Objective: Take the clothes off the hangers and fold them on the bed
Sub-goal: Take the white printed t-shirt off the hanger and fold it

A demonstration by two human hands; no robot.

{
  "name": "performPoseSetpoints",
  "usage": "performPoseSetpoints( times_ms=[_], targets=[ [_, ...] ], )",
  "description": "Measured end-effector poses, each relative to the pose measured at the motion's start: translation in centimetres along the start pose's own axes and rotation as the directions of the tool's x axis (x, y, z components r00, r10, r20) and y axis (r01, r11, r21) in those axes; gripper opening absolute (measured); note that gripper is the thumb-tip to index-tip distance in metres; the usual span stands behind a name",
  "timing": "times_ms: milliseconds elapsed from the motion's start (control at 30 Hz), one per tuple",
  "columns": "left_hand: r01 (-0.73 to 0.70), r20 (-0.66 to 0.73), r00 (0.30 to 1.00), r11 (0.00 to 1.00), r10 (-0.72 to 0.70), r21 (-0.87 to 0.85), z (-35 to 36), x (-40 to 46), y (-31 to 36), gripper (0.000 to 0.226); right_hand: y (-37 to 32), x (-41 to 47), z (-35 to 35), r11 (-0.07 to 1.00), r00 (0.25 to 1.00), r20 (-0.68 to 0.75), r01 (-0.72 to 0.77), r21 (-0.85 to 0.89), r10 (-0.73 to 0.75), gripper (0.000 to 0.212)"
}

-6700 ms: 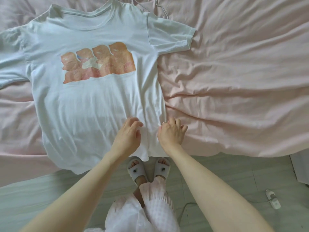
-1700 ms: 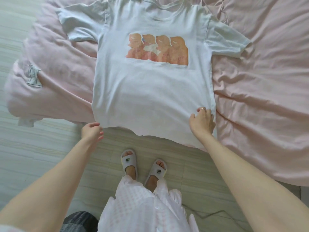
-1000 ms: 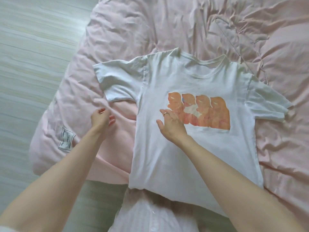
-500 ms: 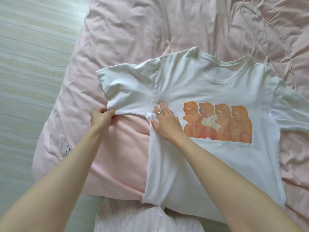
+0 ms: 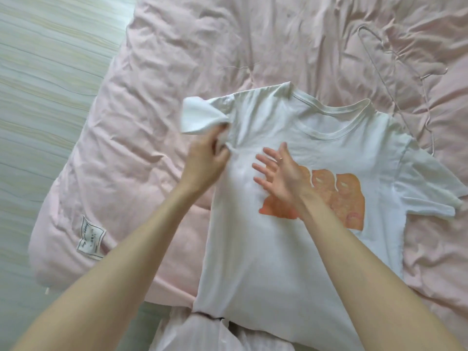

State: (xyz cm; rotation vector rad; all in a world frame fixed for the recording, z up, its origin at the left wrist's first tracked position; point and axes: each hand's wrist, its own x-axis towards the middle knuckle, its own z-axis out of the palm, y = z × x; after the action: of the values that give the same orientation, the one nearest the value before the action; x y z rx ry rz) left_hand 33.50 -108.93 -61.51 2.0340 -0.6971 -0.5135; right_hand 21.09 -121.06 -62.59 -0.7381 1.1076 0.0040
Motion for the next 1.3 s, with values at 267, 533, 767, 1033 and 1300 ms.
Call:
performPoseSetpoints(
  times_ms=[267, 533, 767, 1033, 1300],
  targets=[
    [0.047, 0.381, 0.912, 0.963, -0.150, 0.266, 5.4, -2.2, 0.1, 0.022, -1.6, 0.7, -6.7, 0.985, 0.964, -0.260, 0.015, -0.171, -0.060, 0.057],
    [0.554, 0.095, 0.823, 0.828, -0.560, 0.084, 2.5, -0.7, -5.0, 0.021, -4.1, 5.6, -1.5, 0.412, 0.831, -0.041, 0.231, -0.882, -0.555, 0.049],
    [0.541, 0.293, 0.783, 0.833, -0.549, 0.114, 4.2, -1.0, -5.4, 0.024, -7.3, 10.9, 5.1, 0.226, 0.894, 0.141, 0.256, -0.940, -0.426, 0.049],
    [0.674, 0.461, 0.655, 0.739, -0.599, 0.001, 3.1, -0.9, -6.4, 0.047, -7.8, 14.6, 6.0, 0.603, 0.941, 0.136, 0.304, -0.738, -0.309, 0.048],
    [0.566, 0.353, 0.738, 0.812, -0.575, 0.139, 3.7, 0.0, -6.2, 0.045, -8.1, 13.5, 1.1, 0.236, 0.924, 0.128, 0.223, -0.946, -0.360, 0.049]
  ],
)
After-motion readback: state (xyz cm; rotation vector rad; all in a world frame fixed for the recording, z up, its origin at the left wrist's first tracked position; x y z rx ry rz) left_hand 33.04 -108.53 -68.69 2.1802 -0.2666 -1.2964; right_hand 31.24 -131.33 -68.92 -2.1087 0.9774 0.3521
